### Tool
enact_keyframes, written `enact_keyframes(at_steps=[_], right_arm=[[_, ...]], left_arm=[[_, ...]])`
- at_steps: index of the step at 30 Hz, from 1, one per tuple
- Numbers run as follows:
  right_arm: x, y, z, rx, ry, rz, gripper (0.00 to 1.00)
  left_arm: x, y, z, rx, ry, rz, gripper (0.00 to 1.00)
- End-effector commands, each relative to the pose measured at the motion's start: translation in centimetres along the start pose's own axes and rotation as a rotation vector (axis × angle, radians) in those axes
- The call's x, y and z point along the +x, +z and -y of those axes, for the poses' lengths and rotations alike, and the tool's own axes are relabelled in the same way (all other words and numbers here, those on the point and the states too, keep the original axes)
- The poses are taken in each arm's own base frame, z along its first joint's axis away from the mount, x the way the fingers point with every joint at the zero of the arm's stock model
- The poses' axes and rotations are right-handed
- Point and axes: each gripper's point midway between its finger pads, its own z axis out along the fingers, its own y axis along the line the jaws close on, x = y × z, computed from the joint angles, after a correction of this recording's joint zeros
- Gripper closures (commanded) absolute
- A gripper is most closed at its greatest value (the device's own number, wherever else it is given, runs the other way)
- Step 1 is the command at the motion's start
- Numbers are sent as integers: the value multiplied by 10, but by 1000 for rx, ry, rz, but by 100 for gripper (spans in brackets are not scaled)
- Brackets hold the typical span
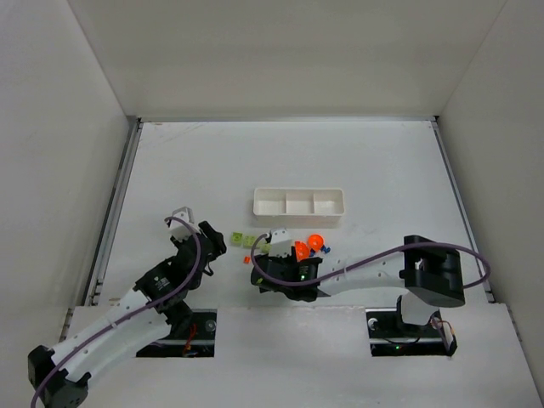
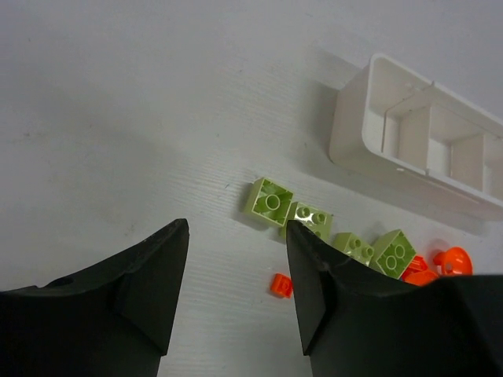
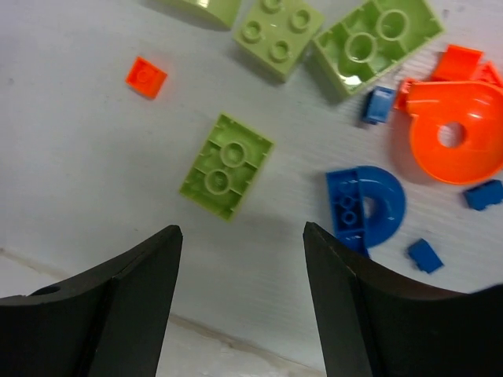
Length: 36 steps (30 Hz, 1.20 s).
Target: Sort the legos into containers by color
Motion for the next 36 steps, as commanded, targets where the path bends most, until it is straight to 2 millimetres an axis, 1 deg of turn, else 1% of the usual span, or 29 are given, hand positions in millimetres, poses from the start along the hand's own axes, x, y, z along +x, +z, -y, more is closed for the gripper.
enact_keyframes(at_steps=[1, 6, 7, 14, 18, 20, 22, 24, 26, 28, 30, 33, 36], right_arm=[[-33, 0, -39, -118, 94, 68, 31], [-42, 20, -28, -88, 138, 78, 31], [-41, 24, -27, -87, 139, 71, 31], [-38, 42, -14, -41, 151, 52, 40], [-35, 45, -13, -29, 144, 42, 53], [-35, 44, -11, -29, 146, 42, 67], [-40, 36, -8, -39, 157, 55, 76], [-51, 22, -8, -65, 169, 80, 78], [-66, 6, -8, -104, 184, 114, 78], [-86, -7, -2, -136, 208, 150, 78], [-101, -15, 7, -150, 227, 181, 78], [-134, -20, 42, -117, 270, 257, 78], [-170, -22, 91, -46, 339, 348, 78]], left_arm=[[10, 4, -5, -30, -16, -29, 49], [14, 11, -2, -45, 5, -51, 44], [15, 12, 0, -42, 7, -57, 44], [27, 20, 9, -17, 17, -107, 44], [34, 25, 12, -20, 53, -137, 44], [38, 27, 15, -20, 74, -153, 44], [41, 29, 16, -27, 100, -167, 44], [44, 30, 17, -38, 122, -175, 43], [45, 33, 17, -48, 142, -179, 40], [45, 36, 21, -44, 157, -180, 35], [45, 38, 25, -34, 160, -180, 33], [47, 42, 33, -19, 172, -181, 32], [48, 47, 38, -16, 188, -183, 34]])
